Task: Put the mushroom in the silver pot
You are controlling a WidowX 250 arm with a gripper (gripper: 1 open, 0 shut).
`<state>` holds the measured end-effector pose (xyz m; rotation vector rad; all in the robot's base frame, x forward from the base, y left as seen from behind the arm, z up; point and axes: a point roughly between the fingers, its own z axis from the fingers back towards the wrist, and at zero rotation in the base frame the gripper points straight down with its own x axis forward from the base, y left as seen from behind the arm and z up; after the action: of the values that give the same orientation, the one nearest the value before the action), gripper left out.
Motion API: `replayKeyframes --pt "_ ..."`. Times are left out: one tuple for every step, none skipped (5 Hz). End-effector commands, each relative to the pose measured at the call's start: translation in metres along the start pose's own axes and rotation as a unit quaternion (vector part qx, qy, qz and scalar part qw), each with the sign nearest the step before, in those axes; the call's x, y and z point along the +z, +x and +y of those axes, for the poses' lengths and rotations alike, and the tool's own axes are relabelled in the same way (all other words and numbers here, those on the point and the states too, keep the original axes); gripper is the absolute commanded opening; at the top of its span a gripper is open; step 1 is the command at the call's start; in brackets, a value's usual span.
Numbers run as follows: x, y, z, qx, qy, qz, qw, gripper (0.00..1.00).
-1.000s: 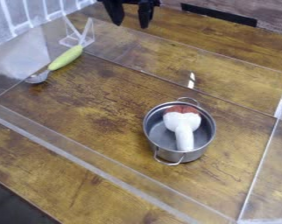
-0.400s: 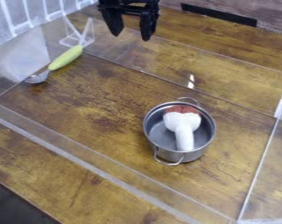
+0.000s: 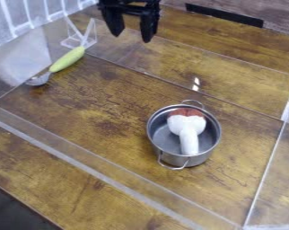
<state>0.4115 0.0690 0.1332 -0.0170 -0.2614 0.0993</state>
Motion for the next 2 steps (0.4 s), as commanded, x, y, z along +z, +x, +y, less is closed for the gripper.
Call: replayKeyframes --pt "0.039 0.0095 0.0093 0.023 0.015 -0.056 0.9981 1.0" --pt "0.0317 0.0078 0.0108 0.037 0.019 -0.051 0.9978 1.0"
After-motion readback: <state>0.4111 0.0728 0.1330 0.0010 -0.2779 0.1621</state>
